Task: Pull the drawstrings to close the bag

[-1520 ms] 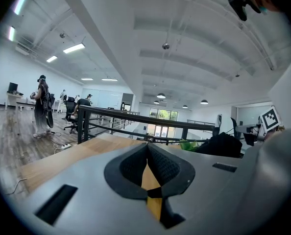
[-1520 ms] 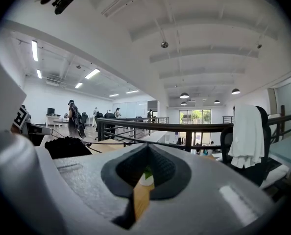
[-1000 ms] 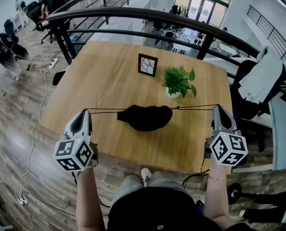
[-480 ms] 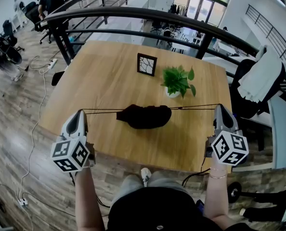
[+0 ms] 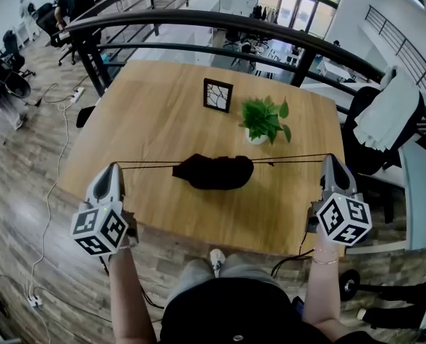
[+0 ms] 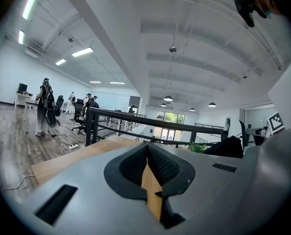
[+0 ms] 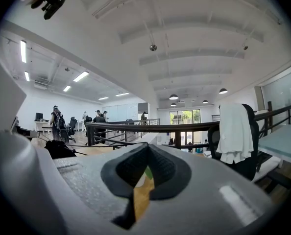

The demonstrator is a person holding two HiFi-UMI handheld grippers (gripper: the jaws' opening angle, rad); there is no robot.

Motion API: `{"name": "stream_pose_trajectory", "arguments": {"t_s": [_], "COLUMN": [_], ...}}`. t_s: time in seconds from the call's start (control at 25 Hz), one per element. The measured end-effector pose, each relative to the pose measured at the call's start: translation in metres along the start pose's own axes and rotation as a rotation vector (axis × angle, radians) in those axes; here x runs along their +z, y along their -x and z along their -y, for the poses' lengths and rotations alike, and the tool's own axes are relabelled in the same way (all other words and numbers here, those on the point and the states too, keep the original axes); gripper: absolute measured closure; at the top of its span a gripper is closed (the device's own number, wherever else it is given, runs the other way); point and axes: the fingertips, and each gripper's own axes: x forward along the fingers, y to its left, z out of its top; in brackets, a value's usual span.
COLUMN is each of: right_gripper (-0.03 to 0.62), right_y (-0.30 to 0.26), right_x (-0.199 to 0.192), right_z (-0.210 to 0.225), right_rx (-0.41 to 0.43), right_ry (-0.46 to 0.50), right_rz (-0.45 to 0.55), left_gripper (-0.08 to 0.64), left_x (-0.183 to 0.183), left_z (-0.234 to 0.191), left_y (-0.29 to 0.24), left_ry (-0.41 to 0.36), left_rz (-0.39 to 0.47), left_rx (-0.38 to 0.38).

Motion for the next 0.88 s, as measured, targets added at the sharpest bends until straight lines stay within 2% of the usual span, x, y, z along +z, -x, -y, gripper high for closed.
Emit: {"name": "stream_pose_trajectory", "arguments": {"t_s": [0.44,0.88], "right_gripper": [0.594,0.594], "right_y": [0.001,0.0], "right_x": [0.0,-0.006], "right_z": [0.007,0.011], "right_rx": [-0.012,-0.02], "right_ry": [-0.024,-0.038], "right_rz": [0.004,-0.006], "left_gripper": [0.541,0.541], "left_x": [0.002,-0.001], "left_z": [-0.005,-0.011], "left_y": [0.004,0.006], "left_ry": [0.012,0.026], "left_rz": [0.01,0.017], "left_rx": [0.011,0.068]}}
